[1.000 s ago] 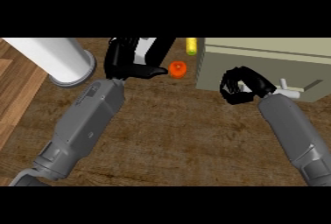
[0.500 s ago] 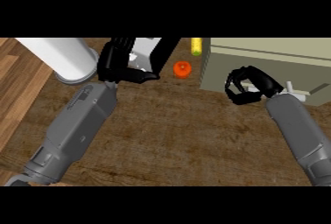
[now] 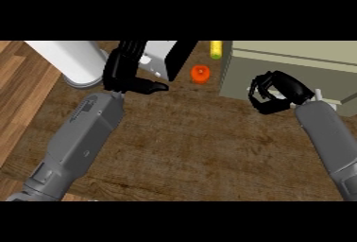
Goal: Pick up the cup, place it into the drawer and close the drawer
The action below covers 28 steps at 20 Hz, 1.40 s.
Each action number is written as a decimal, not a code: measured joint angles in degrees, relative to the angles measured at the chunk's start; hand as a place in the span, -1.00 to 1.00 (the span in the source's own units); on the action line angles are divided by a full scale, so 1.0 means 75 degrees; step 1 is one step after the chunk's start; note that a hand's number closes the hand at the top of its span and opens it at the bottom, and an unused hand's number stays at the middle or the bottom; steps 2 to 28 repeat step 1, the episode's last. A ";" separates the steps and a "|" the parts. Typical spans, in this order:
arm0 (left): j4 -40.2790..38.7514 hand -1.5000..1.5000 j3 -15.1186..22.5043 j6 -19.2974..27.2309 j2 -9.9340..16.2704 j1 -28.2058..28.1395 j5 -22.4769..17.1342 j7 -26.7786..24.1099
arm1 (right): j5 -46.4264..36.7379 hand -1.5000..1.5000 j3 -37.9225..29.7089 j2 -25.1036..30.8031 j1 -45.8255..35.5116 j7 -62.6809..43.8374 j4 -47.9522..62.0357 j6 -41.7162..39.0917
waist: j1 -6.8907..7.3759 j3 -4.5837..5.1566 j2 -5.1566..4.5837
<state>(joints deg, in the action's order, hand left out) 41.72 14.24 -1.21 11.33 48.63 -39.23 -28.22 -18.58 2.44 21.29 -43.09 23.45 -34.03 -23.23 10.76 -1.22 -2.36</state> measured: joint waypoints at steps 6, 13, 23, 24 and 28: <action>0.0011 -1.00 0.0002 -0.0041 0.0007 -0.0038 -0.0014 0.0015 | 0.0038 1.00 -0.0009 0.0025 0.0017 -0.0006 -0.0031 -0.0077 | 0.0016 -0.0004 -0.0009; 0.0011 -1.00 0.0002 -0.0041 0.0007 -0.0038 -0.0014 0.0015 | 0.0038 1.00 -0.0009 0.0025 0.0017 -0.0006 -0.0031 -0.0077 | 0.0016 -0.0004 -0.0009; 0.0011 -1.00 0.0002 -0.0041 0.0007 -0.0038 -0.0014 0.0015 | 0.0038 1.00 -0.0009 0.0025 0.0017 -0.0006 -0.0031 -0.0077 | 0.0016 -0.0004 -0.0009; 0.0011 -1.00 0.0002 -0.0041 0.0007 -0.0038 -0.0014 0.0015 | 0.0038 1.00 -0.0009 0.0025 0.0017 -0.0006 -0.0031 -0.0077 | 0.0016 -0.0004 -0.0009; 0.0011 -1.00 0.0002 -0.0041 0.0007 -0.0038 -0.0014 0.0015 | 0.0038 1.00 -0.0009 0.0025 0.0017 -0.0006 -0.0031 -0.0077 | 0.0016 -0.0004 -0.0009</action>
